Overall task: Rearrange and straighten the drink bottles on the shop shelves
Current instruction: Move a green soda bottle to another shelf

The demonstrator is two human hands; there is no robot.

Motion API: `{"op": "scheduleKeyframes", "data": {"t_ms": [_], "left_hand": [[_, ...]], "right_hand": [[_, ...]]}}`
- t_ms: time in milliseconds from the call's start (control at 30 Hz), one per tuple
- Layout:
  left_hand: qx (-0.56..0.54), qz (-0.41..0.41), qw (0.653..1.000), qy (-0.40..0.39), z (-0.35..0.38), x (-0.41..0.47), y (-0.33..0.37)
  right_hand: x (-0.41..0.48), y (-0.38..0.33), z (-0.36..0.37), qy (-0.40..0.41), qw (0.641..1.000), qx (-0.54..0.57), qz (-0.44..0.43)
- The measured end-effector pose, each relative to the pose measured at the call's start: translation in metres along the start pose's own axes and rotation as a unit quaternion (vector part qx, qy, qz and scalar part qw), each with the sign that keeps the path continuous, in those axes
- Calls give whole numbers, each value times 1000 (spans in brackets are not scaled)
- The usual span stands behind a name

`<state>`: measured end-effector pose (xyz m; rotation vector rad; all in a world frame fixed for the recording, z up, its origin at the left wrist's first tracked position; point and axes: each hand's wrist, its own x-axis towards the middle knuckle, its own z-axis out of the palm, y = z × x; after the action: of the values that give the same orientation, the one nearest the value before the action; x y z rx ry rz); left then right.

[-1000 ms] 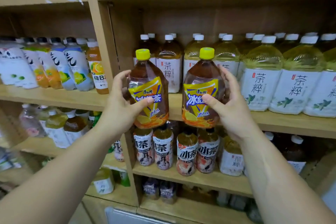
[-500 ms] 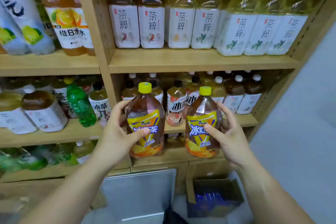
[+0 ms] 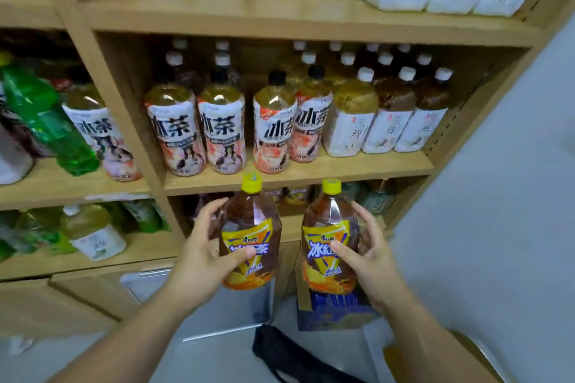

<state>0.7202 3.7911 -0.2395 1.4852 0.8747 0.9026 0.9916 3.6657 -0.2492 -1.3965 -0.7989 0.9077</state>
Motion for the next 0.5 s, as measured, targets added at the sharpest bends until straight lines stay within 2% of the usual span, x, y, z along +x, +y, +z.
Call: {"op": "scheduleKeyframes", "data": {"t_ms": [267, 500], "left_hand": [[-3, -5, 1000, 14, 45, 55, -135], [21, 23, 999, 17, 67, 108, -212]], "right_hand": [[70, 125, -13, 1, 1000, -5, -22], [134, 187, -17, -7, 997, -22, -70]]}}
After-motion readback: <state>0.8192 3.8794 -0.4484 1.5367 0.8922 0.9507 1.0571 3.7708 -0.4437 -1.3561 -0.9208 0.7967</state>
